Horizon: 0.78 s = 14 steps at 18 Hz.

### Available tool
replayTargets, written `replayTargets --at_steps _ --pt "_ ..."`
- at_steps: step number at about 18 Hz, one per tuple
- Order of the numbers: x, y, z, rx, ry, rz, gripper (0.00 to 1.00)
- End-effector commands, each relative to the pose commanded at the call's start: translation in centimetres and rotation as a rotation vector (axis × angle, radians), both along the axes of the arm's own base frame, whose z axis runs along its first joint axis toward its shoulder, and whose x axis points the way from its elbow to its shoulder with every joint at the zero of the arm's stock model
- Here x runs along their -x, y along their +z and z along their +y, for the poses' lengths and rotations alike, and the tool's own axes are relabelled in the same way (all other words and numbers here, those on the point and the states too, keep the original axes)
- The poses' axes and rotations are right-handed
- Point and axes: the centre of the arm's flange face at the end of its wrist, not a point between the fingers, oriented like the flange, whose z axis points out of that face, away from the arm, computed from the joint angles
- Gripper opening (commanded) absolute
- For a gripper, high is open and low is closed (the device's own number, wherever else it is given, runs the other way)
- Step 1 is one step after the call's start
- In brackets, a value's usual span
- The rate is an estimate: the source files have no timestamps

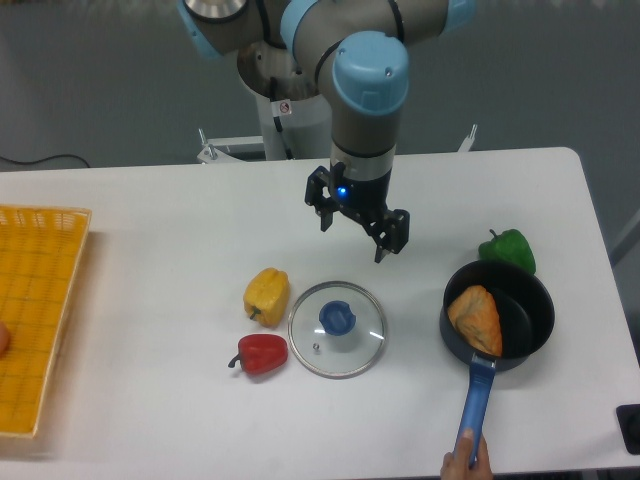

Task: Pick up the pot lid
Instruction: 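Move the open gripper down toward the blue knob of the glass lid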

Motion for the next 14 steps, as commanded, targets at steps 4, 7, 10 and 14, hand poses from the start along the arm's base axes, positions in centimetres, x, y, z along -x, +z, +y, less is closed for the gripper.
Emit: replayTargets --at_steps 4,7,10,14 --pt "-0.4 -0.8 0.7 0.014 0.071 -0.012 1.00" --pt "-1.2 -2.7 2.1 0.038 0.127 -0.045 1.00" --pt "-2.6 -5.7 4.3 0.140 0.123 0.010 1.00" --pt "-2.5 -8.1 5.2 0.159 0.222 0.004 1.00"
